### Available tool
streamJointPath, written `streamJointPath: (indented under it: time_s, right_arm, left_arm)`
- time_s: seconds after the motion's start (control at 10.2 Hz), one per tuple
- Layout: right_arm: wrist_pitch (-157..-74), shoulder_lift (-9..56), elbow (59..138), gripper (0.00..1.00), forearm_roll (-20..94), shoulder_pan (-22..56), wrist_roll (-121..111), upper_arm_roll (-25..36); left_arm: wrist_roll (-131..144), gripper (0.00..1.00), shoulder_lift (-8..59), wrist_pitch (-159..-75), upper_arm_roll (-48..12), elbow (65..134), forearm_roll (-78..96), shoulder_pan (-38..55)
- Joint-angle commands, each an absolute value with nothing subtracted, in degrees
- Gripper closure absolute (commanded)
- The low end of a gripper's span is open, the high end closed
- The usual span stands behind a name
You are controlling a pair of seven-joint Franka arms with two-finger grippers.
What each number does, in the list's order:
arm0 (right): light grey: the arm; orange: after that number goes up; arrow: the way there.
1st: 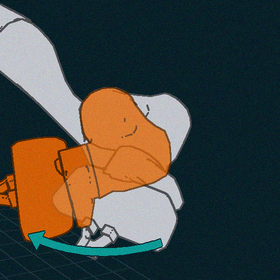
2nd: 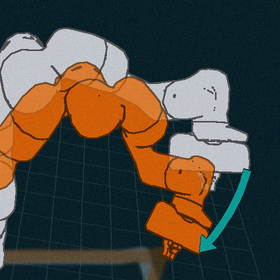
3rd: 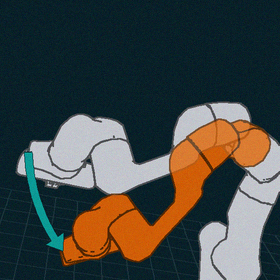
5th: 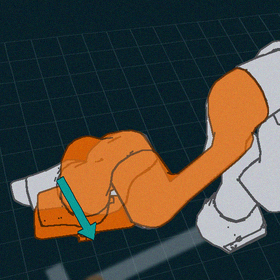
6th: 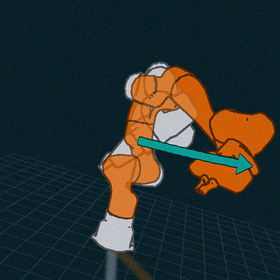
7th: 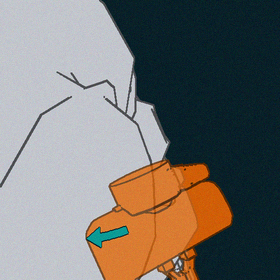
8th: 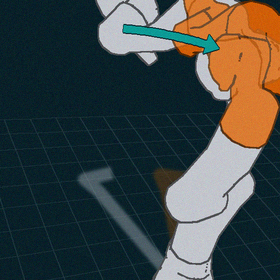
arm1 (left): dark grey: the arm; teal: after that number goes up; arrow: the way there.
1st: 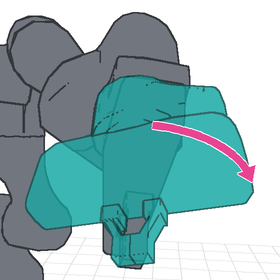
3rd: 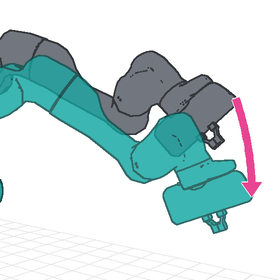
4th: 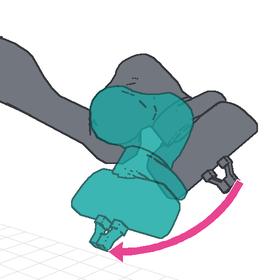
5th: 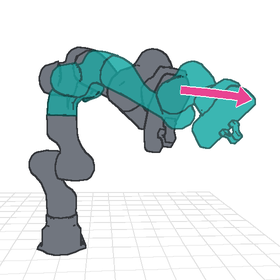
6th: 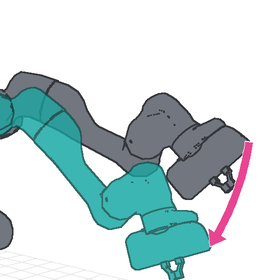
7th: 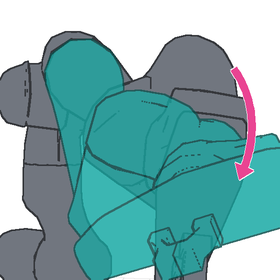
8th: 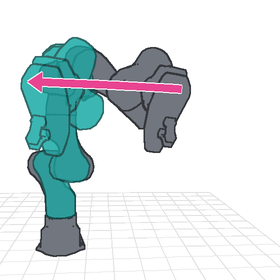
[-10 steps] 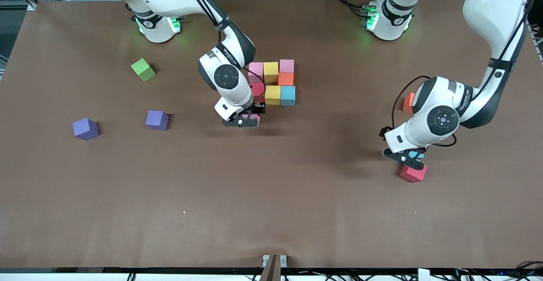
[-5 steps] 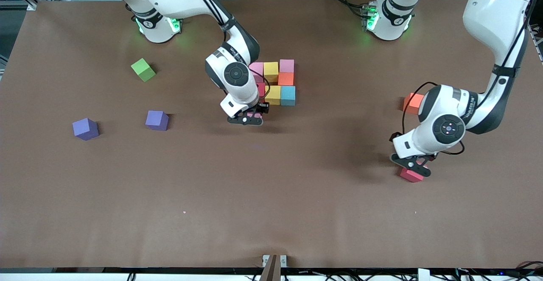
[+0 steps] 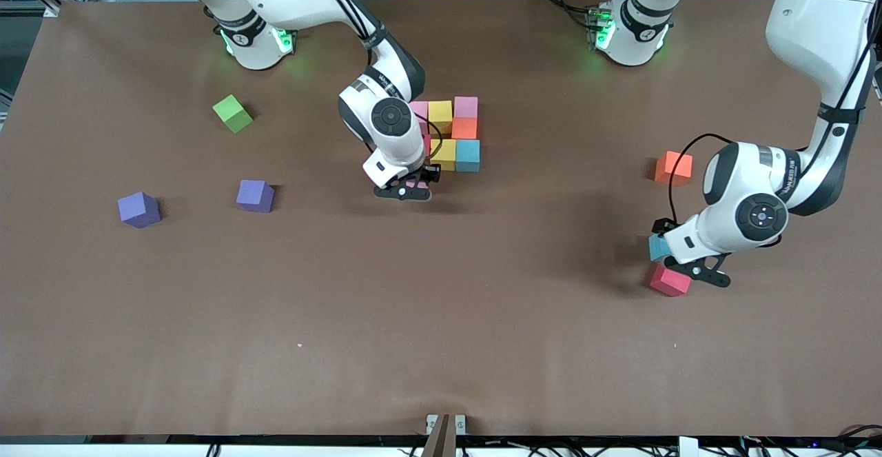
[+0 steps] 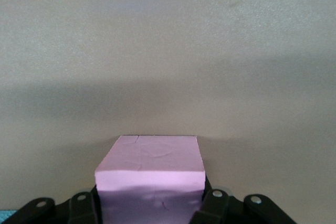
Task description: Form number 2 with 11 blocks
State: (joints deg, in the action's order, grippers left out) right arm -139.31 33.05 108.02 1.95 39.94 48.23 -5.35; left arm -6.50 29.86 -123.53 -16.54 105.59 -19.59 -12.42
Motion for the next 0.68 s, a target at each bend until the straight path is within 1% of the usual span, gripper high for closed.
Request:
streamJointPath:
  time_s: [0.0,0.1,0.39,0.59]
  right_arm:
    - [-139.22,33.75,106.79,0.69,0.7,41.04,50.53,-4.75]
    - [-139.13,33.75,106.79,0.69,0.7,41.31,50.62,-4.75]
    - [-139.04,33.58,107.14,0.69,0.26,41.57,50.63,-4.75]
    - [-138.96,33.57,107.23,0.69,0.26,41.83,50.63,-4.75]
  left_arm:
    - [-5.89,0.0,28.92,-123.57,-15.82,106.26,-15.23,-12.22]
    - [-5.8,0.0,29.09,-123.57,-14.86,106.26,-13.03,-12.22]
    - [-3.61,0.0,30.05,-123.84,-14.68,106.17,-9.76,-11.87]
    - [-2.2,0.02,31.9,-126.19,-13.46,106.08,-9.93,-11.43]
